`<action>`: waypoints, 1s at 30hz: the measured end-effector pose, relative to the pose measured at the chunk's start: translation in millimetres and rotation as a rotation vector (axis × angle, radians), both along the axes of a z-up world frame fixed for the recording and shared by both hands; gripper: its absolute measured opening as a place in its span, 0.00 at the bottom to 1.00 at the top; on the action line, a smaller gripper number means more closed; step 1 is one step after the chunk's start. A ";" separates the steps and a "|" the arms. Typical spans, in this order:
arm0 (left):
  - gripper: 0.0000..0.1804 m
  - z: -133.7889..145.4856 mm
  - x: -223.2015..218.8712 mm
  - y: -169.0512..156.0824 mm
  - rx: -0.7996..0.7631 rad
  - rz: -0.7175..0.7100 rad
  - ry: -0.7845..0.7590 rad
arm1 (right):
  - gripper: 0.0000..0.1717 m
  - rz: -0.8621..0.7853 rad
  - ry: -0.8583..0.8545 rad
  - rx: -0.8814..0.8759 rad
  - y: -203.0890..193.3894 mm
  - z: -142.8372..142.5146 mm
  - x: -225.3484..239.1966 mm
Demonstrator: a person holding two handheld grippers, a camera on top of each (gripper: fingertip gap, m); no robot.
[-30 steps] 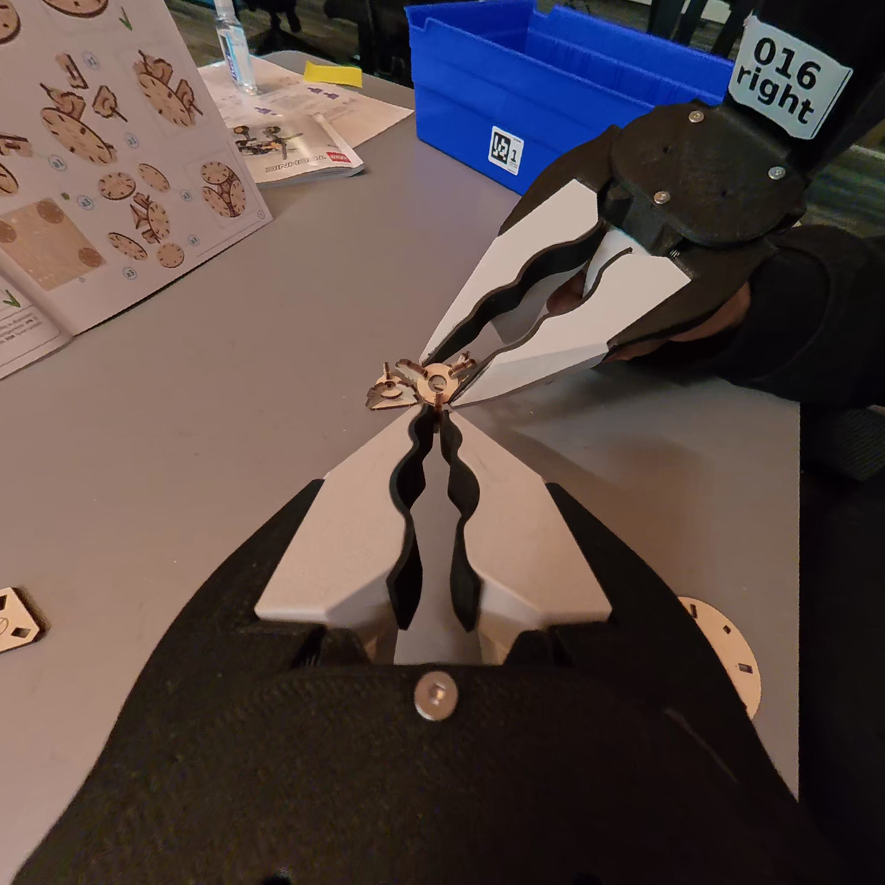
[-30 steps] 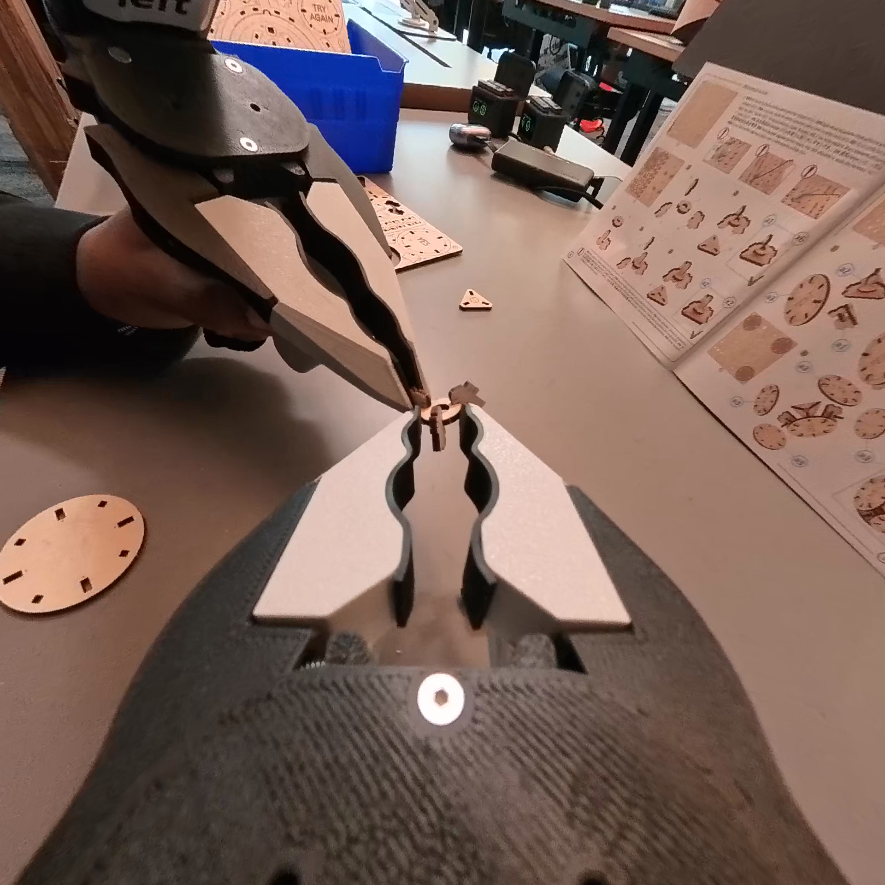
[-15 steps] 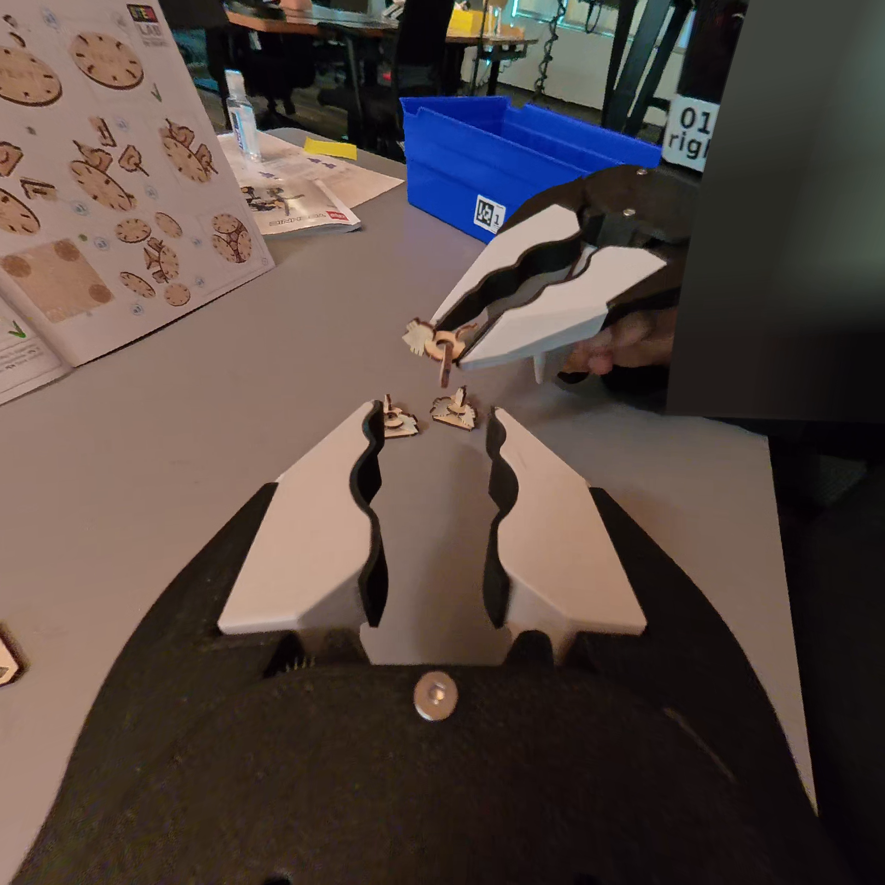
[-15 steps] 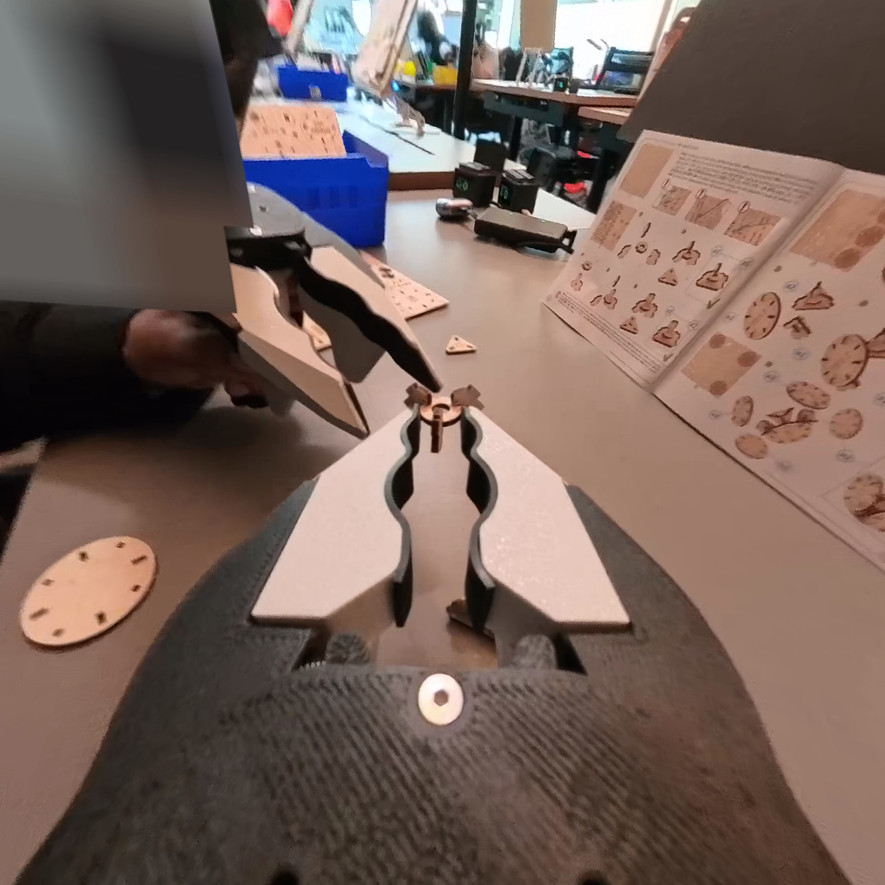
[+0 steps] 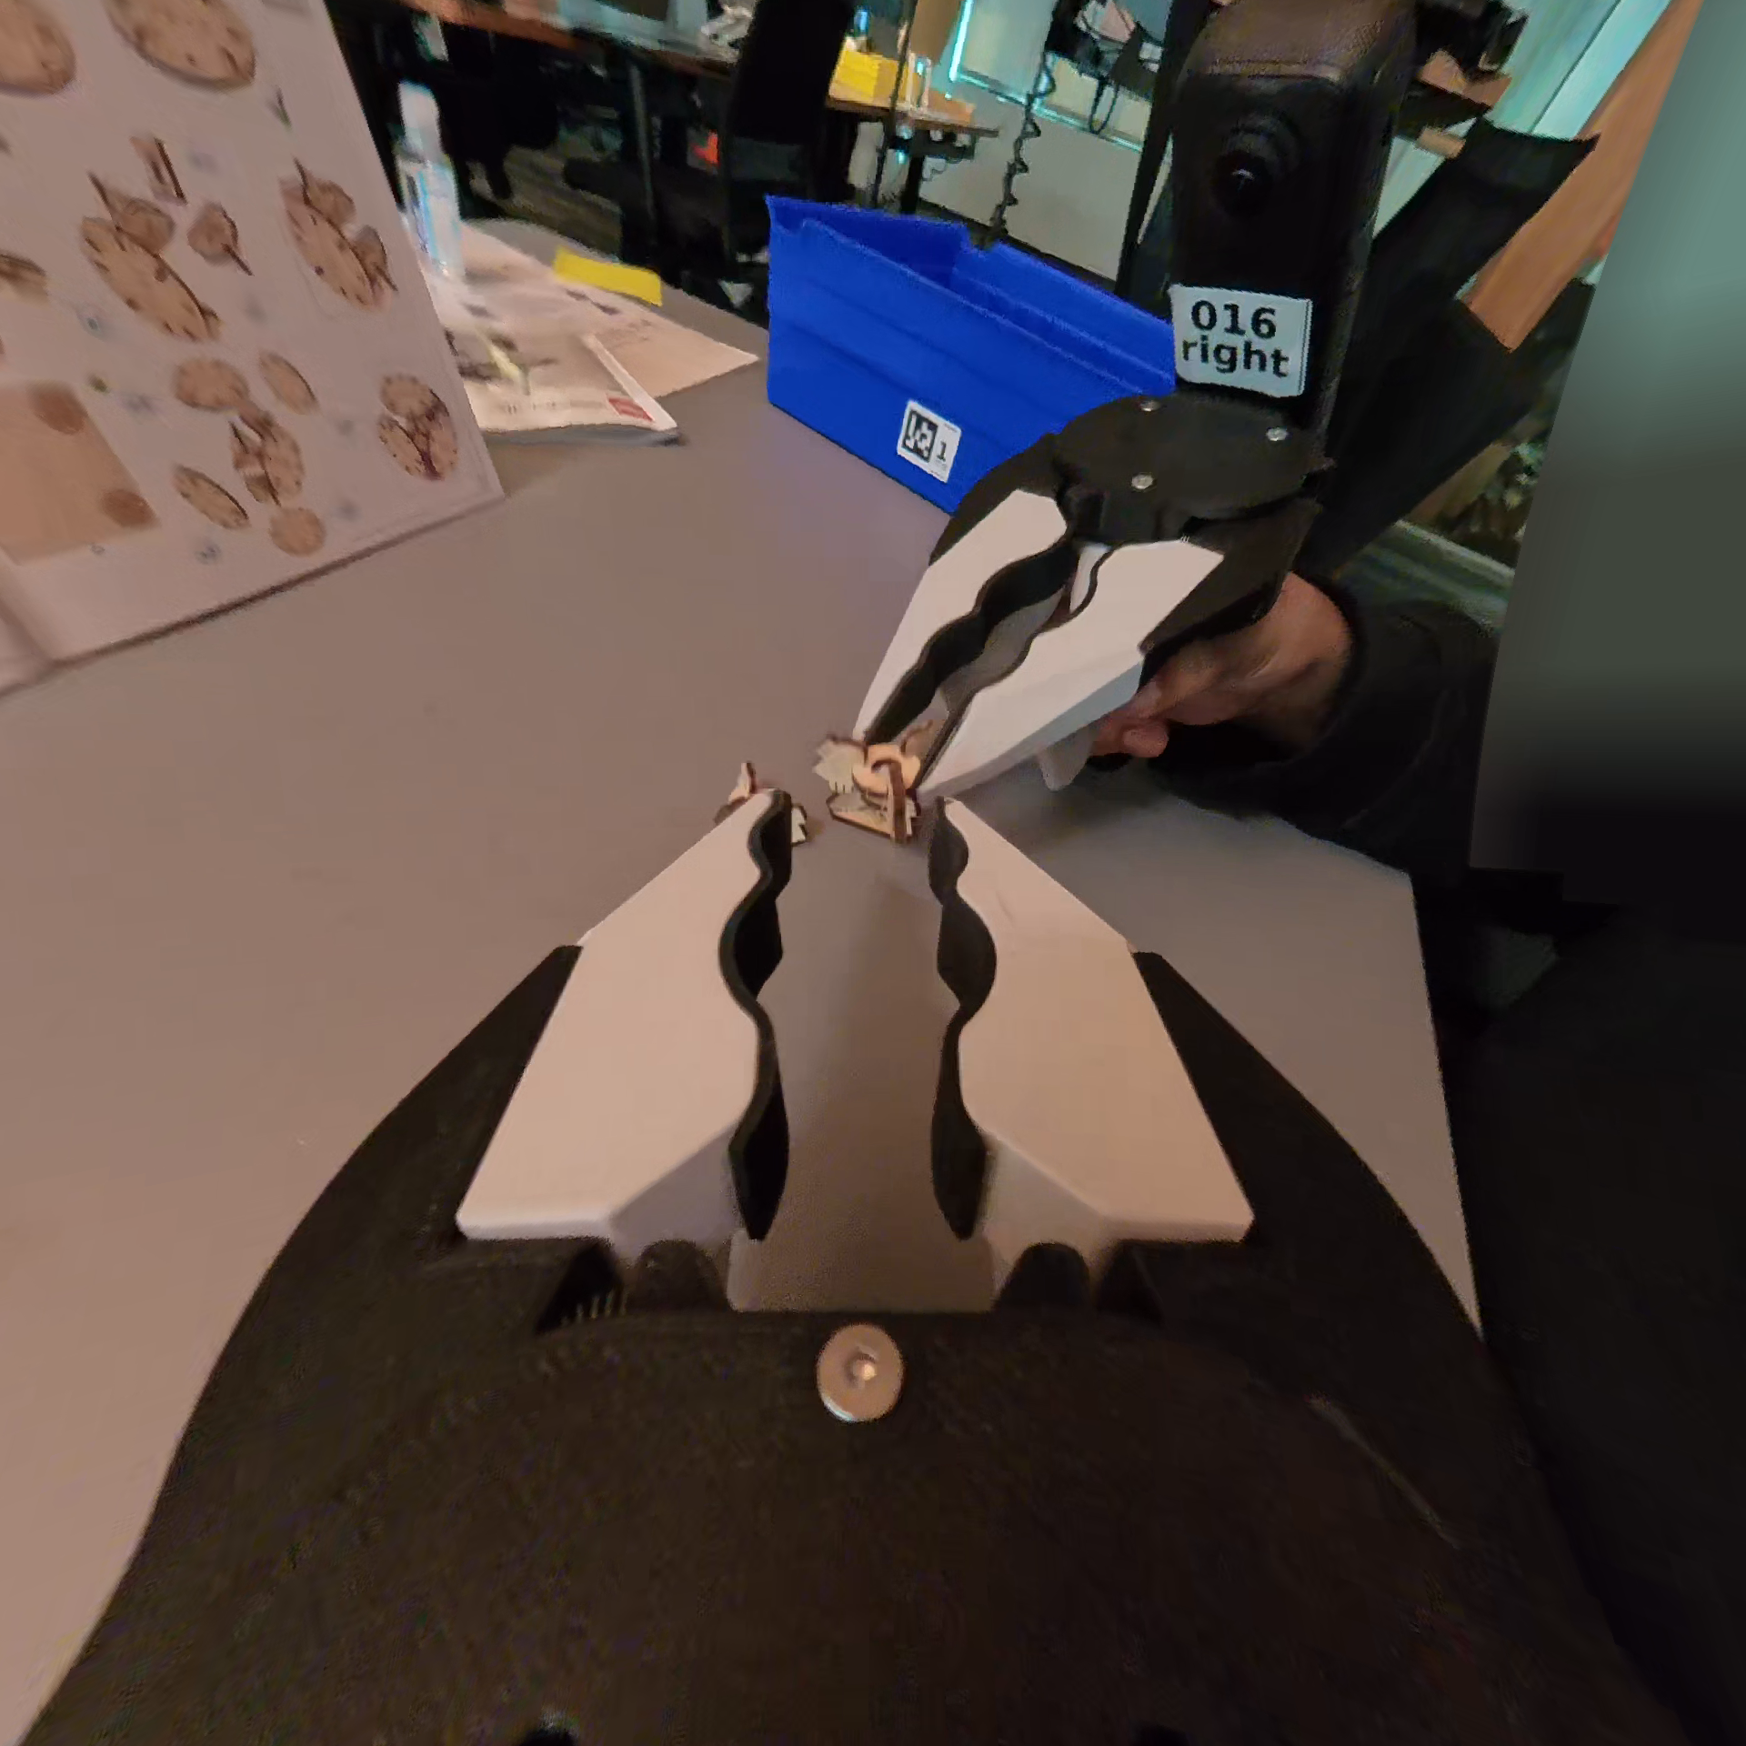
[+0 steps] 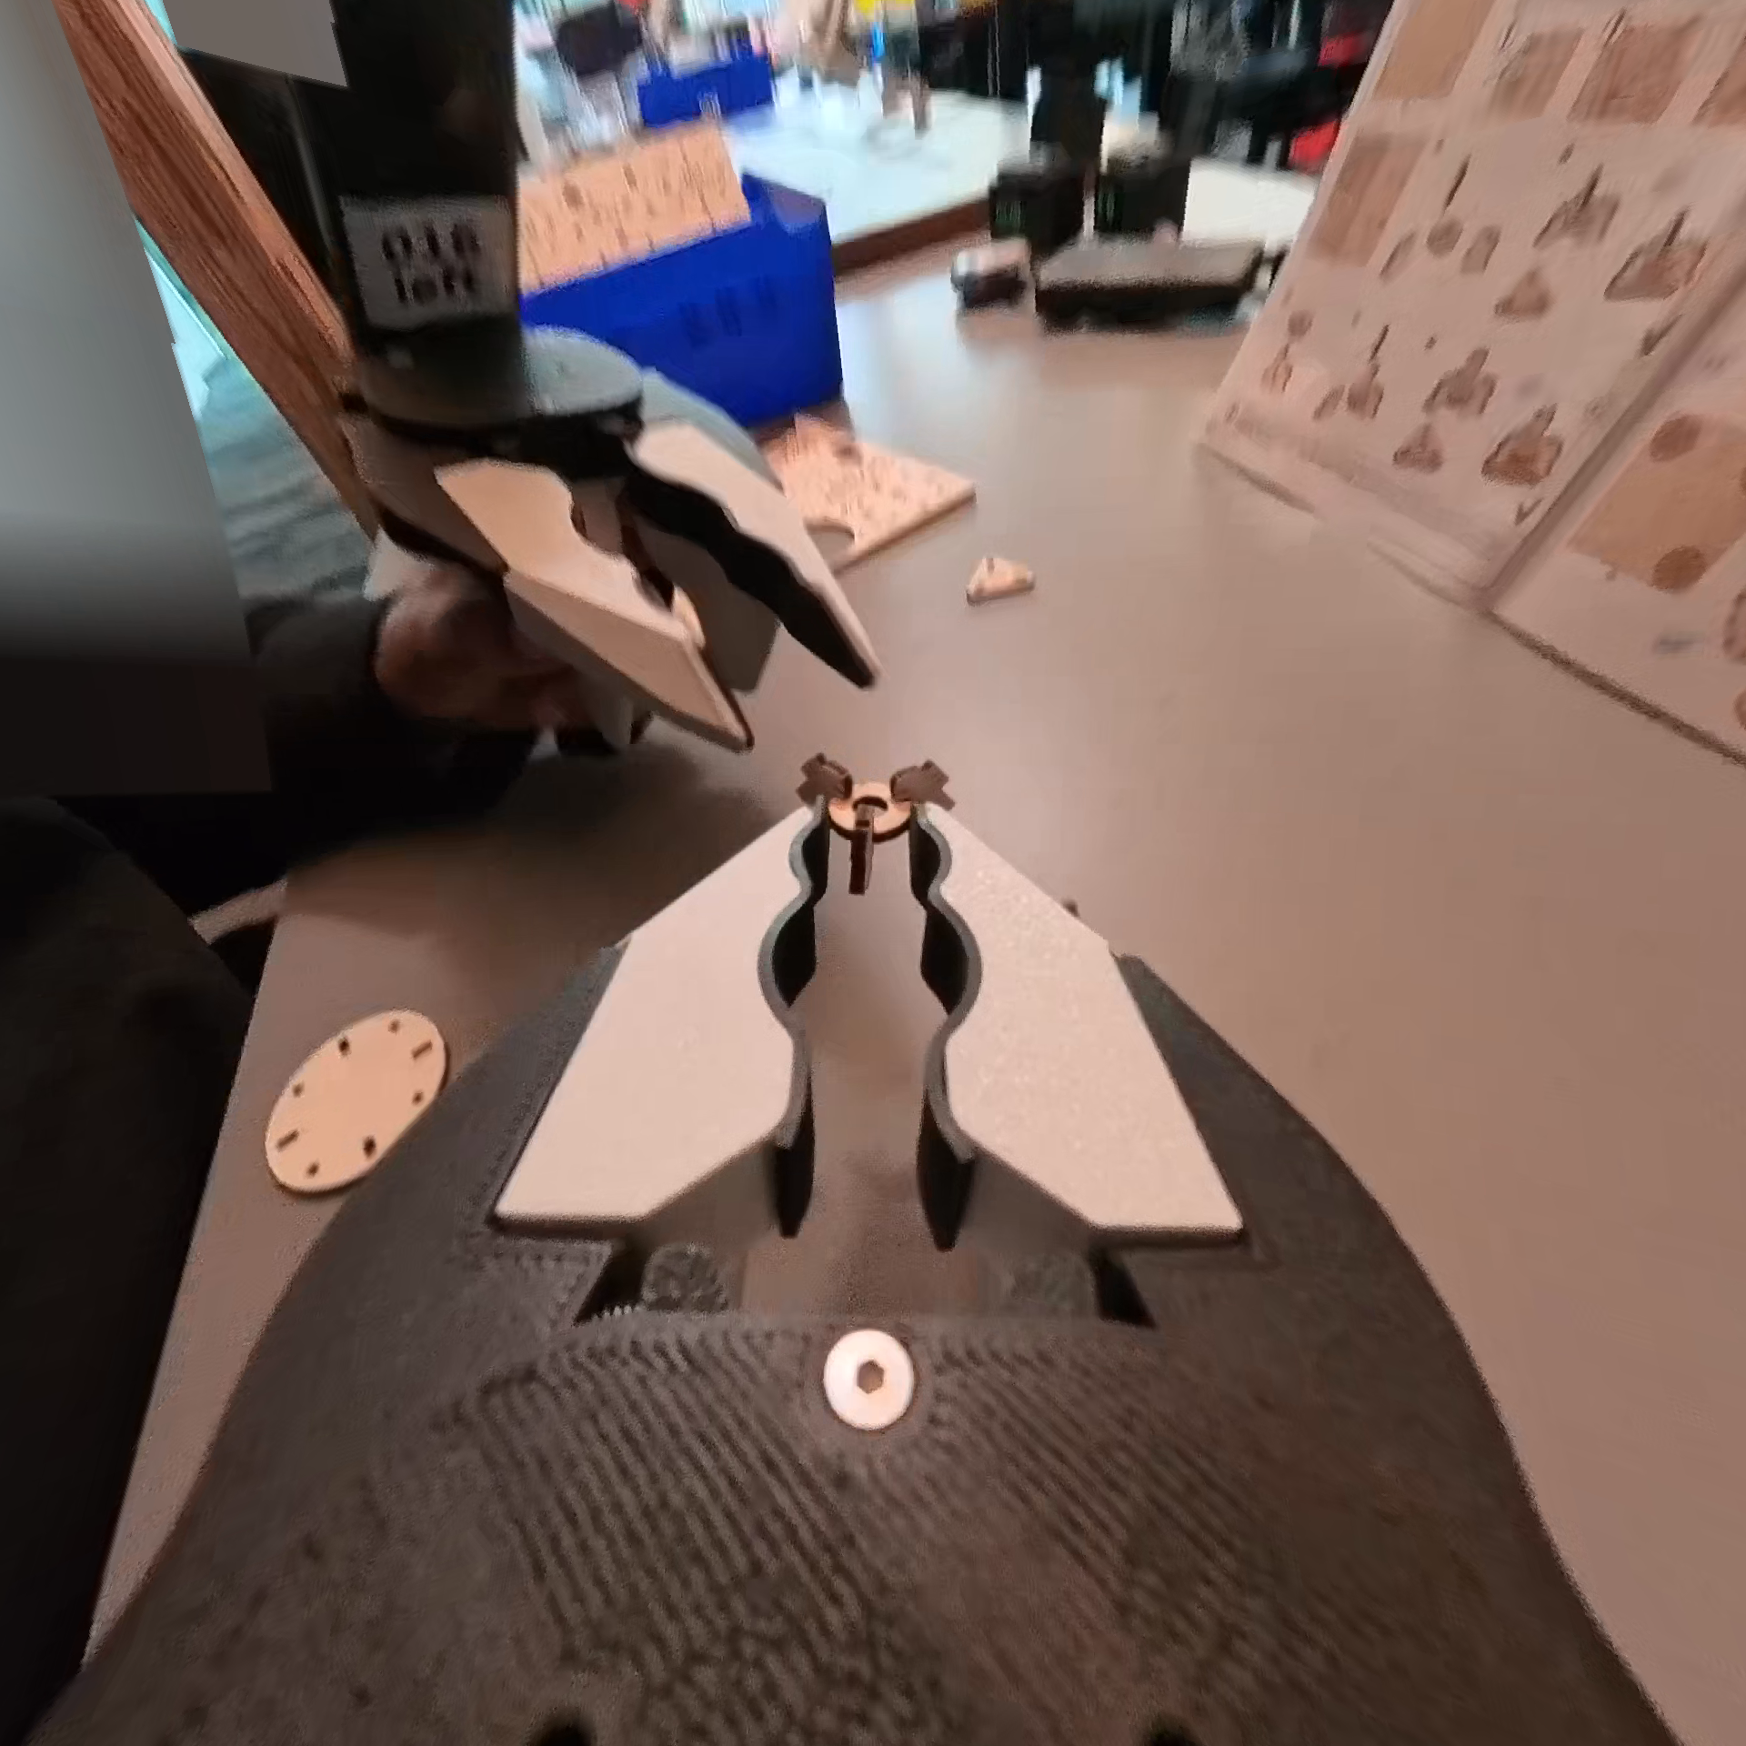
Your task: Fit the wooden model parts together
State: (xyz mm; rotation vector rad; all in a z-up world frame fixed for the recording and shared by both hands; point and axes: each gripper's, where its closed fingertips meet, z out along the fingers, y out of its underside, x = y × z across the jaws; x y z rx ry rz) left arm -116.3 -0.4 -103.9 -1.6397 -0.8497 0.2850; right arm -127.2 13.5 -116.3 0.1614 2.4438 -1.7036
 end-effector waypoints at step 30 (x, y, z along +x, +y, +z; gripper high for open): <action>0.01 -10.5 7.8 13.2 0.078 -0.095 -0.127 | 0.09 -0.018 -0.027 0.000 -3.7 0.2 6.2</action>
